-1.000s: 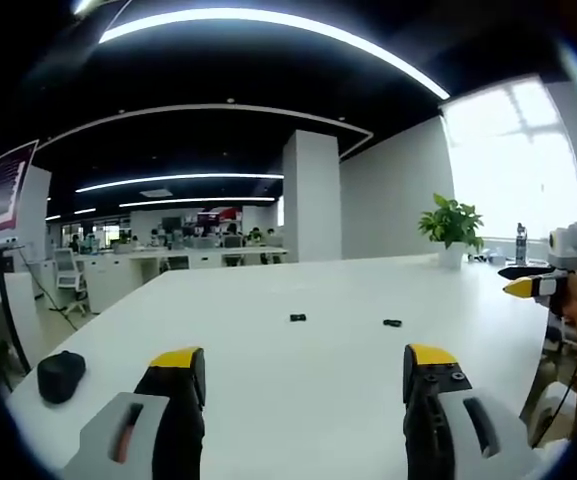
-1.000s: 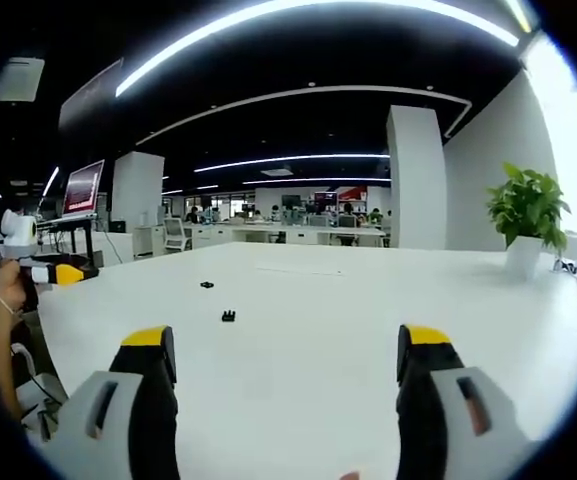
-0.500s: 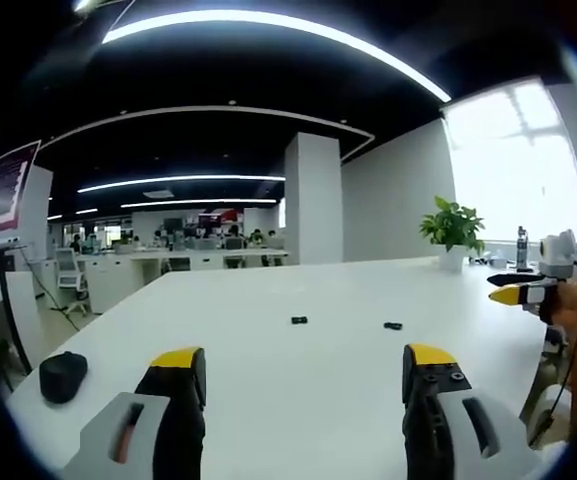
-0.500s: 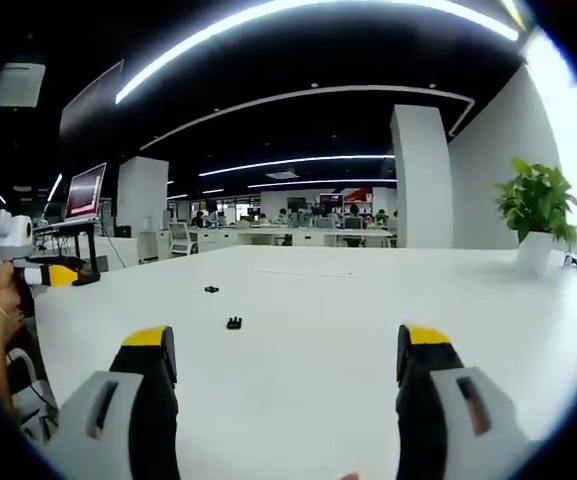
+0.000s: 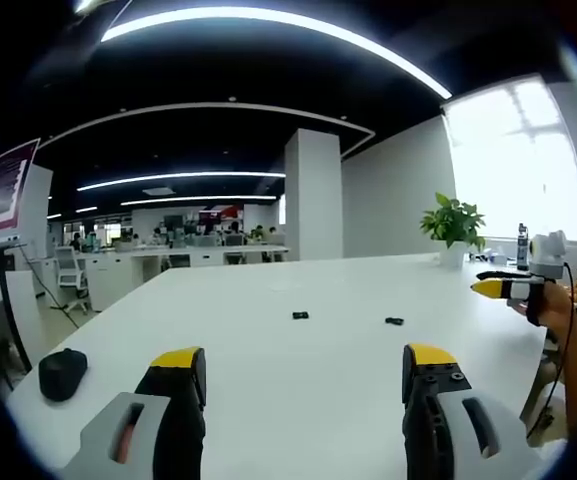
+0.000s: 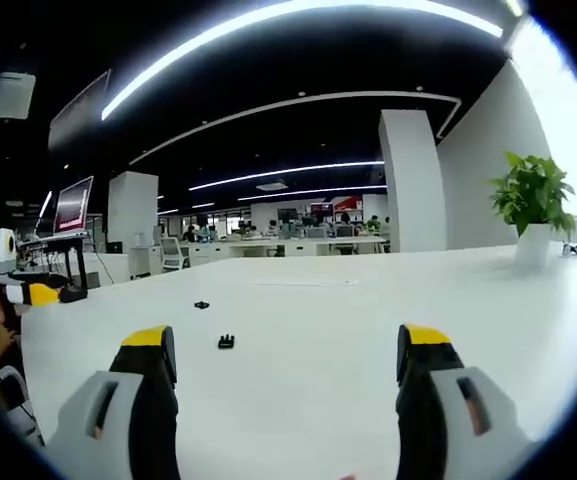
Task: Snap the two parts of the plastic buckle together until the buckle closes and remains connected.
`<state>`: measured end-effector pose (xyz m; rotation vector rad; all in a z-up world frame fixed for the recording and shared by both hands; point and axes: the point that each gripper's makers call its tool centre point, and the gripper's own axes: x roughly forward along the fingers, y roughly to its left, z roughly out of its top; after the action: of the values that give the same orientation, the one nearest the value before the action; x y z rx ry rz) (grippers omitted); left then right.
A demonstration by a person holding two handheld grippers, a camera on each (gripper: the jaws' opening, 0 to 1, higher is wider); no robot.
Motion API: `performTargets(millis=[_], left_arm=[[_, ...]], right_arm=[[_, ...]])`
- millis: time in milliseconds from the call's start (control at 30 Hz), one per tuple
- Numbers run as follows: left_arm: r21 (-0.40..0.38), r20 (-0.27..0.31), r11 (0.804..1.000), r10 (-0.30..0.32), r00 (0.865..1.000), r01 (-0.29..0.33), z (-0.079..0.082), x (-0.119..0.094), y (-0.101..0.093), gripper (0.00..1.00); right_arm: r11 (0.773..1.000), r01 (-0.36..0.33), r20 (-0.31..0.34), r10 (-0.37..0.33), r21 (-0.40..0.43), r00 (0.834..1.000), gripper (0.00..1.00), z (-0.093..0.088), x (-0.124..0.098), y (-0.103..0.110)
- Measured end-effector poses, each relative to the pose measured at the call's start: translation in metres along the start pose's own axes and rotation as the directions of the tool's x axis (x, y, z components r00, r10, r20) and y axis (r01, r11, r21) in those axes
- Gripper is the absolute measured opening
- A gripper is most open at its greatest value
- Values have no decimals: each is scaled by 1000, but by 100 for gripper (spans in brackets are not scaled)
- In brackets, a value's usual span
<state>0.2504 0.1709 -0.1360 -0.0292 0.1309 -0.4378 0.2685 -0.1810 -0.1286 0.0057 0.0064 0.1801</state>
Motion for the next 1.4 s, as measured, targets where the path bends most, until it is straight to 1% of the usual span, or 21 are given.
performTargets(millis=[167, 300, 400, 567, 700, 867, 1167, 1400], left_arm=[[-1, -6, 1000, -1, 1000, 1, -2, 0, 0, 81], [0, -6, 1000, -4, 1000, 4, -3, -1, 0, 81], [-3, -5, 1000, -2, 1000, 2, -3, -1, 1, 81], [-6, -6, 1000, 1, 1000, -1, -4, -2, 3, 81], [-7, -8, 1000, 2, 1000, -2, -5, -3, 3, 81], [-9, -8, 1000, 3, 1000, -3, -5, -3, 4, 81], [-13, -10, 1000, 5, 1000, -5, -6, -3, 5, 81], [-11, -10, 1000, 1, 1000, -1, -6, -2, 4, 81]], right_arm=[[1000, -6, 4, 6, -9, 1000, 92, 3, 8, 4], [1000, -23, 19, 23, -10, 1000, 92, 7, 17, 9], [999, -49, 10, 49, -7, 999, 92, 4, 23, 16], [998, -59, 5, 59, -8, 998, 92, 3, 29, 18], [997, -72, 15, 72, -2, 997, 92, 4, 33, 20], [997, -73, 3, 73, -16, 997, 92, 2, 39, 21], [993, -114, -38, 112, -42, 993, 93, -1, 50, 31], [990, -135, -57, 132, -49, 990, 93, 1, 58, 36]])
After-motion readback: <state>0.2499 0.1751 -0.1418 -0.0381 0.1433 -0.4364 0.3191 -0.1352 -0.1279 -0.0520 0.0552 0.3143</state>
